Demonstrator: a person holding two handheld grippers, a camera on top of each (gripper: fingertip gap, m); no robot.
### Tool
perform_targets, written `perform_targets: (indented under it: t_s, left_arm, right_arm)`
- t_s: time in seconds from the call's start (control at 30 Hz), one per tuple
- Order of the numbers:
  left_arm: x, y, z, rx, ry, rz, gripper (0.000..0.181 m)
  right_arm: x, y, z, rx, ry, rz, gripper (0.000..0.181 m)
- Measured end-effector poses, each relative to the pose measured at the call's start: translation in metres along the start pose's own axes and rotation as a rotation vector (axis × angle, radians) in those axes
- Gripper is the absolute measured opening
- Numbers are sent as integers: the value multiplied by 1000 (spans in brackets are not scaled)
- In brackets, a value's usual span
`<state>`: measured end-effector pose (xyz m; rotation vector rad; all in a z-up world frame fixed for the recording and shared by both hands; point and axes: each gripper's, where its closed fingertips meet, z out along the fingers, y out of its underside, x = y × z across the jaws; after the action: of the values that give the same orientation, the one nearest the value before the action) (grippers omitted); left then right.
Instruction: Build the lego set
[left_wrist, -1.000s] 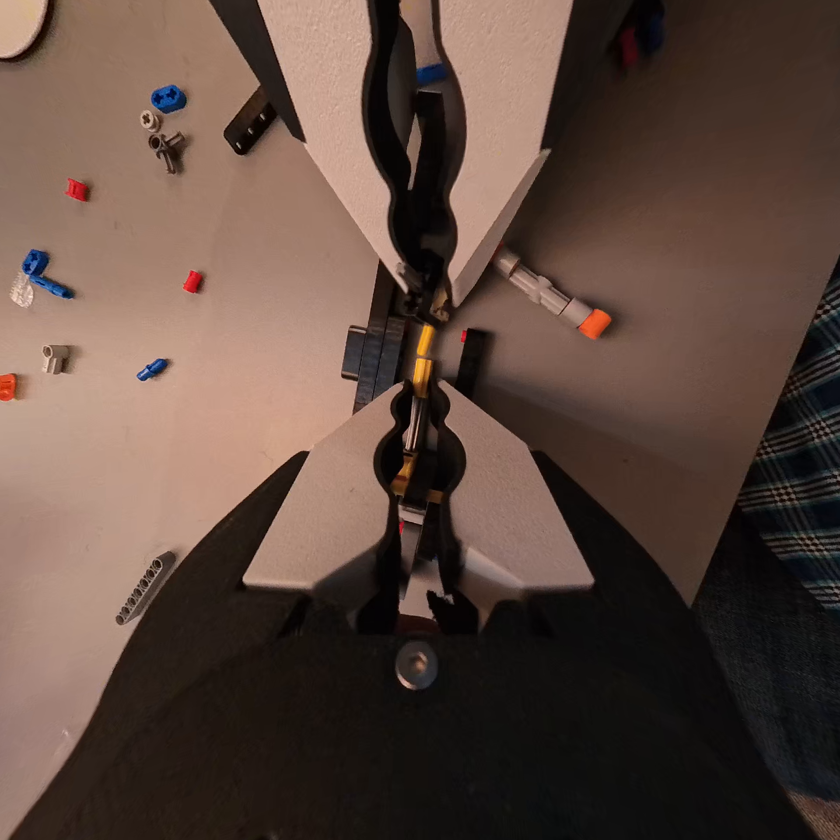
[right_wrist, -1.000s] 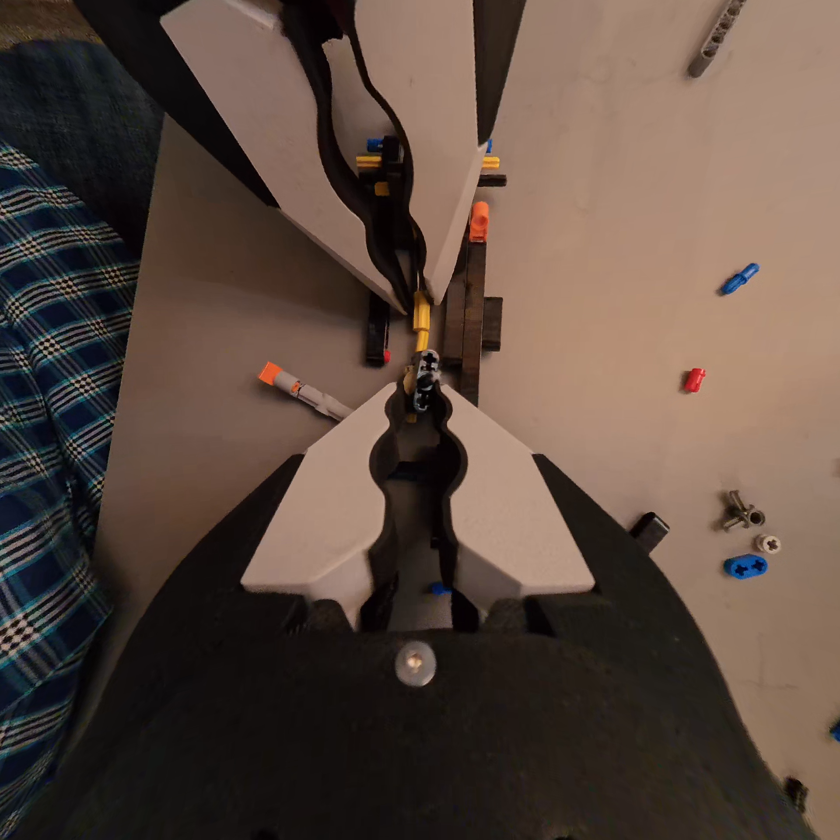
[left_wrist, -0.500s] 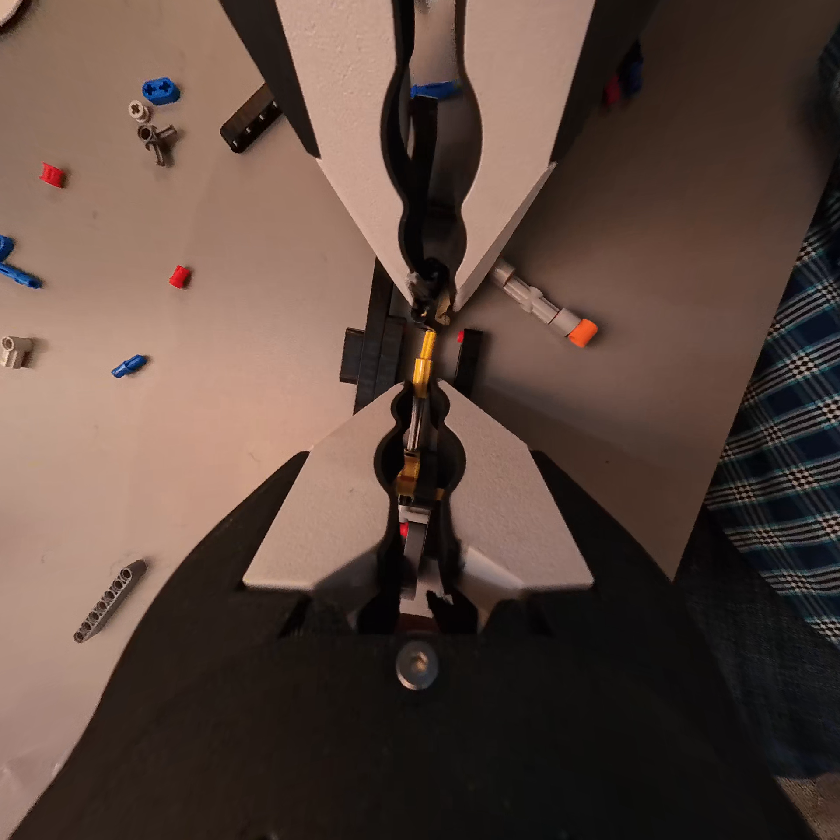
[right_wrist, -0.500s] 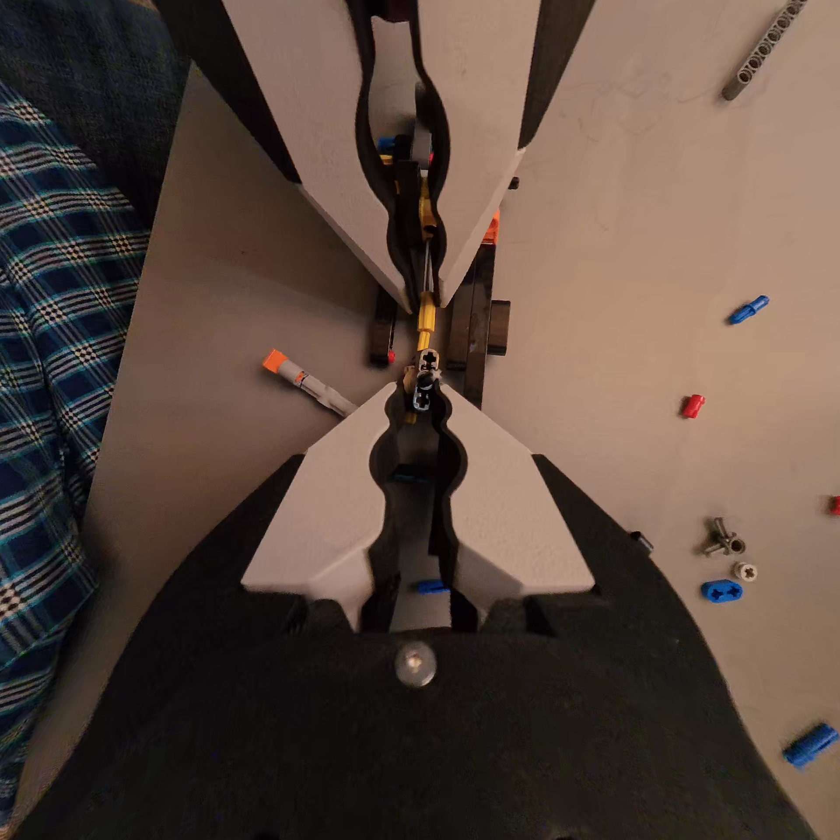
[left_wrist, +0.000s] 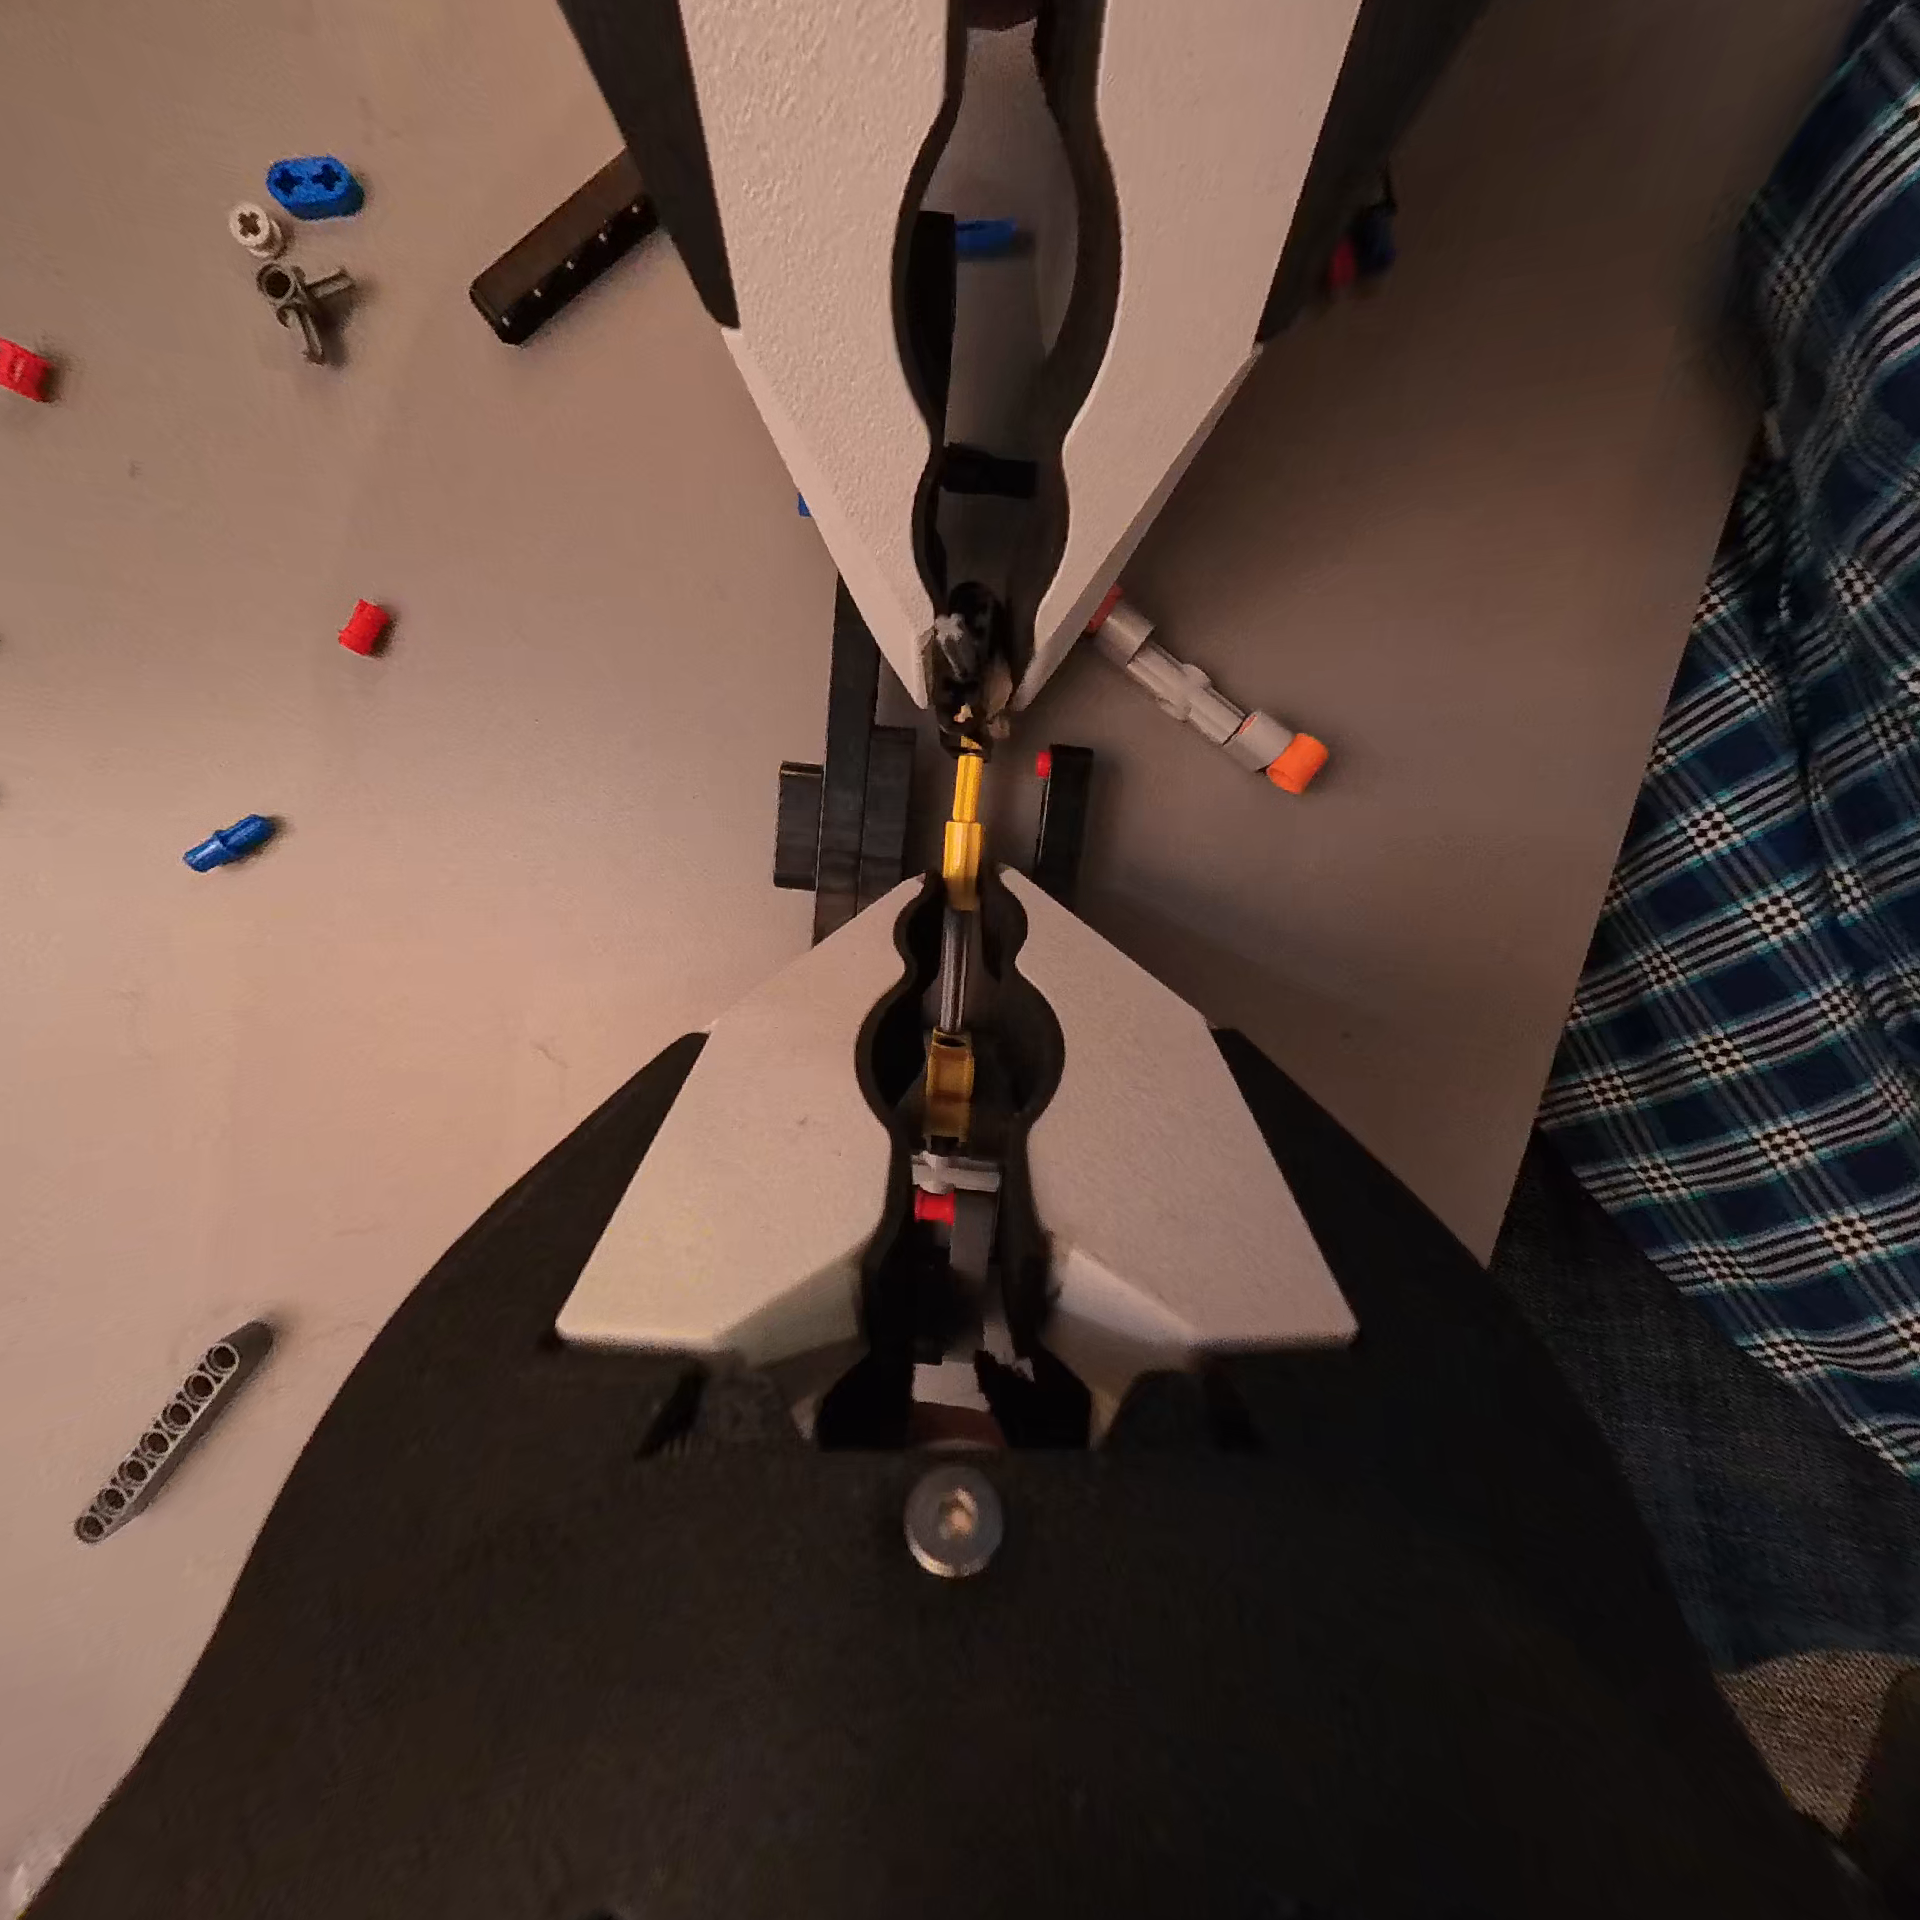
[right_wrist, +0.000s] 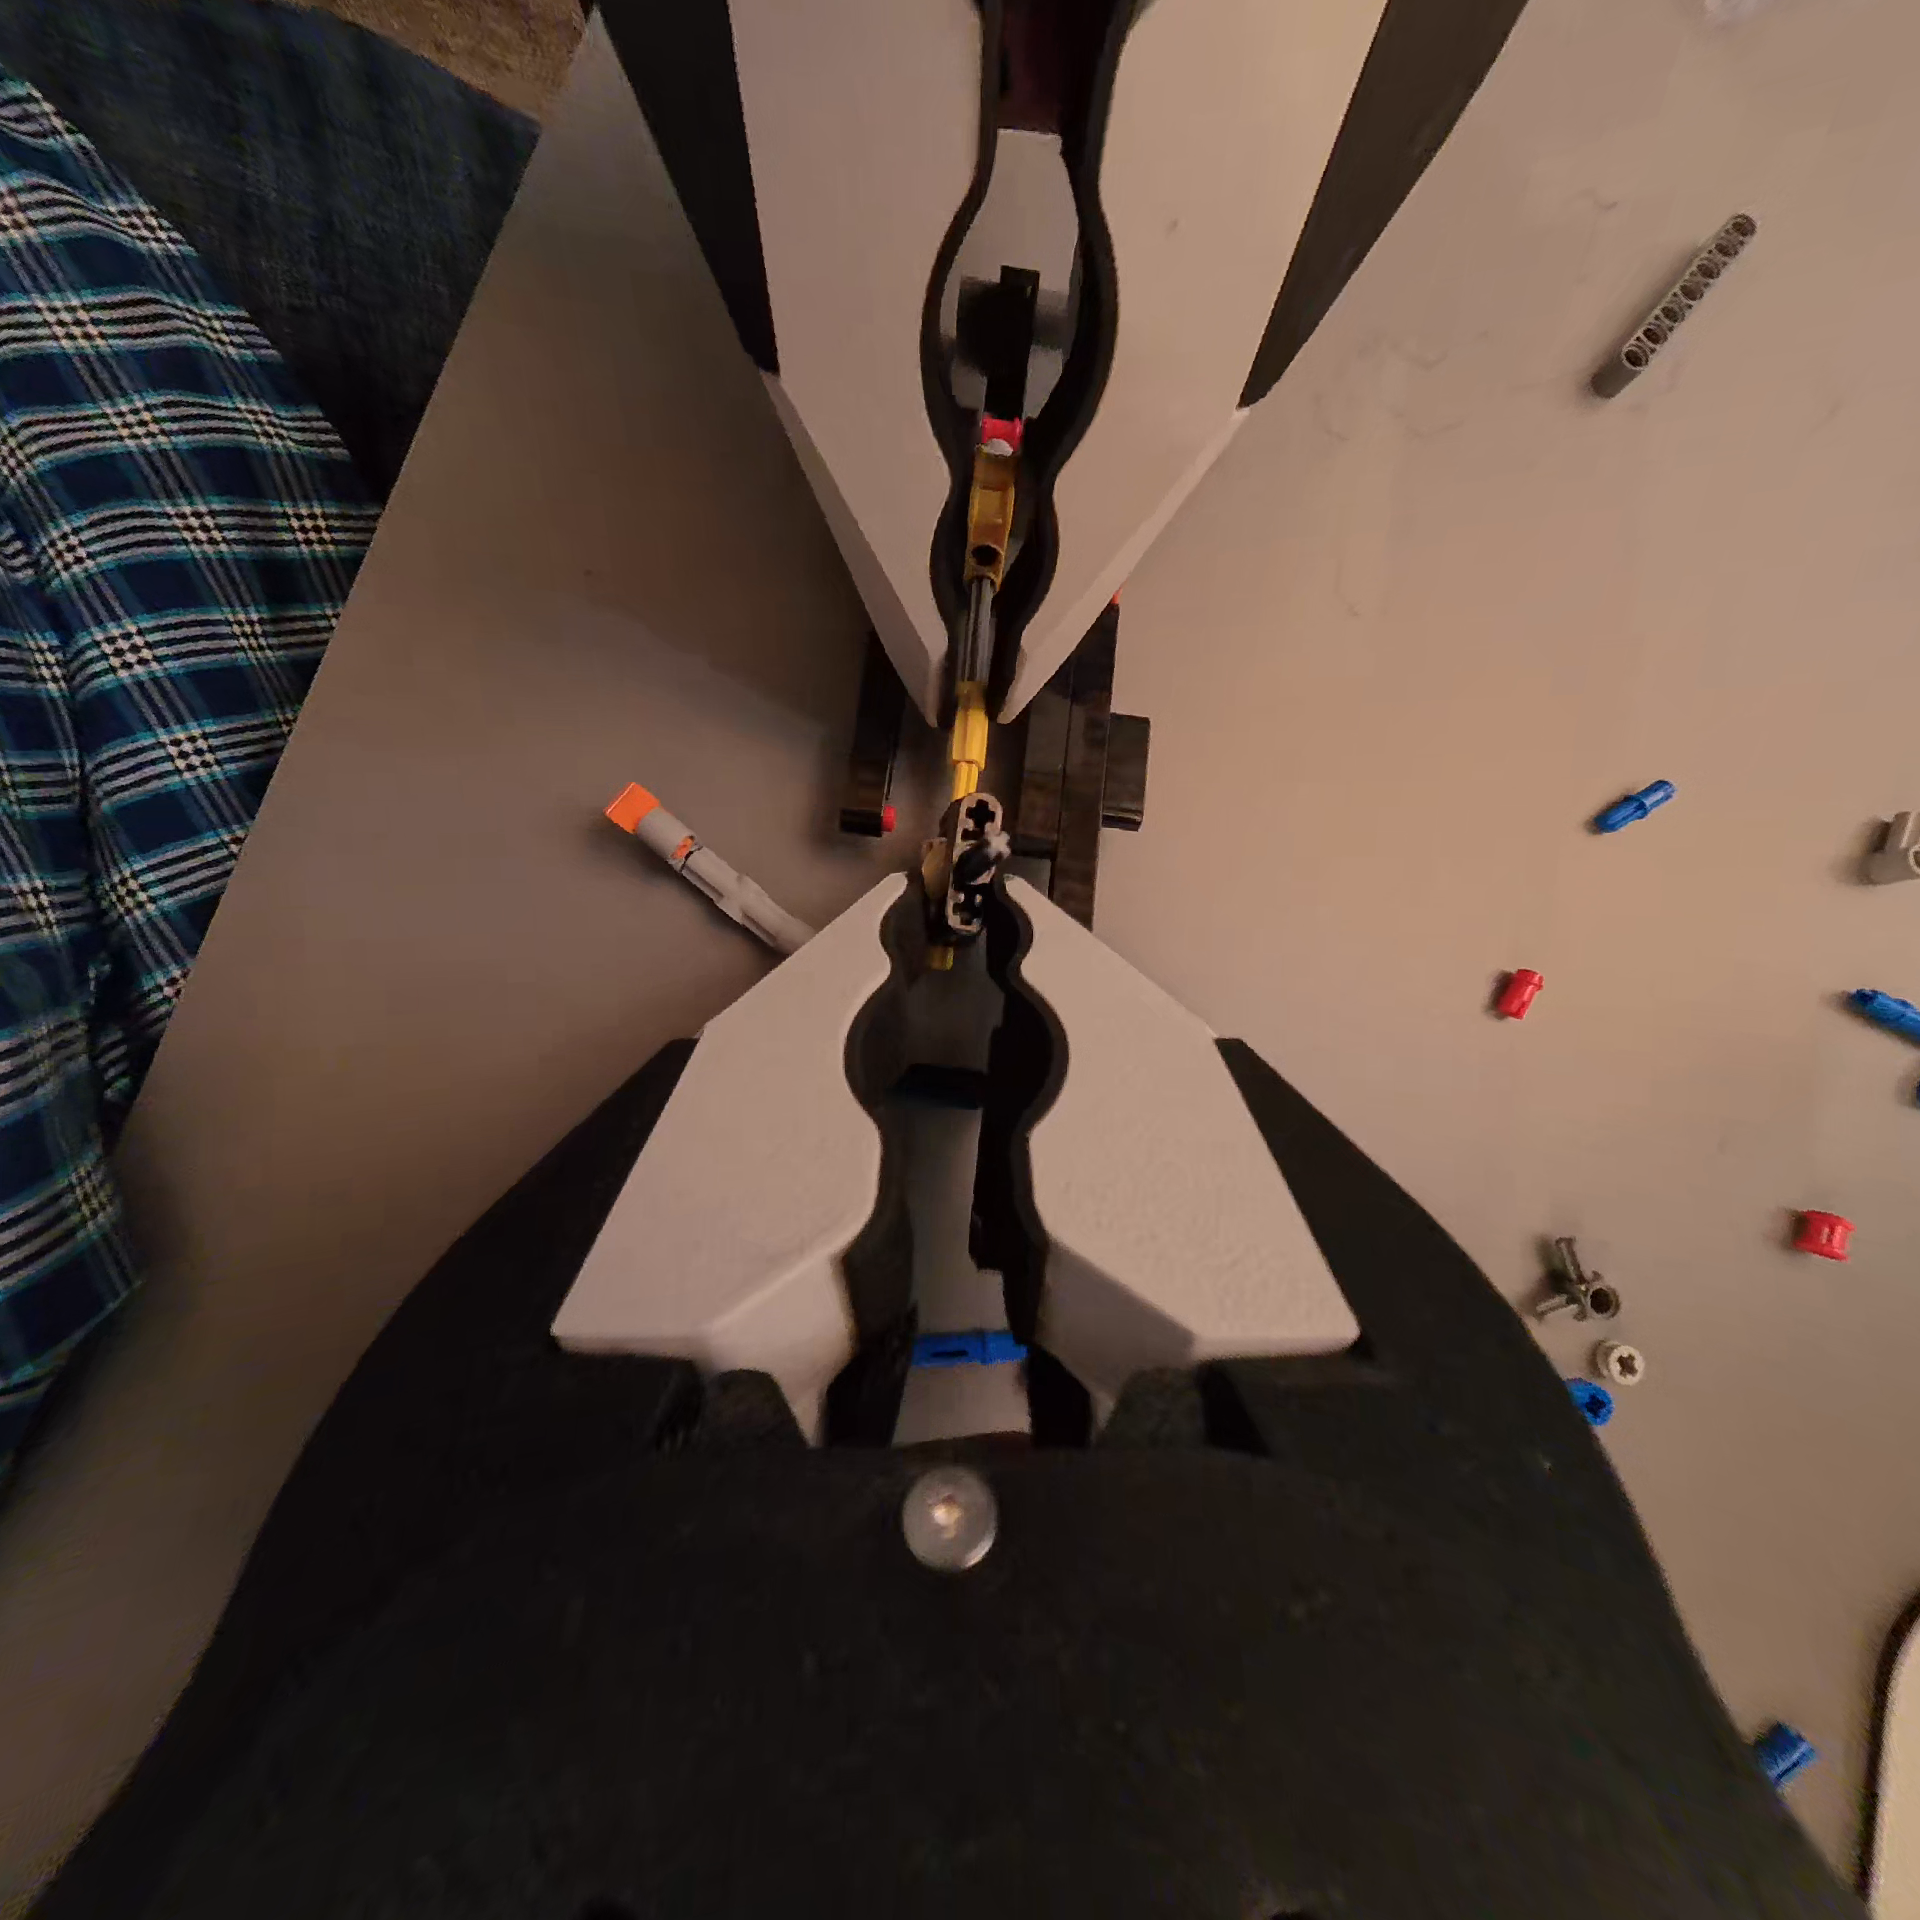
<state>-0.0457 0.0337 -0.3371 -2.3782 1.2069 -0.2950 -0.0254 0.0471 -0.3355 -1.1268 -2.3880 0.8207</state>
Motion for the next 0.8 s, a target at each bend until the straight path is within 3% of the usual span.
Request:
perform_targets:
  t_s: [0.2,0.53,0.8]
  left_arm:
    - [2,-1,0,27,32,-21,4]
    - [10,-1,-3,48,110,-30,4]
    - [9,-1,-6,69,97,-41,5]
  right_arm:
    - [0,0,0,3,10,-76,8]
    - [-4,-5,-1,-13,153,-311,8]
    - [-3,-8,-2,-3,211,-337,8]
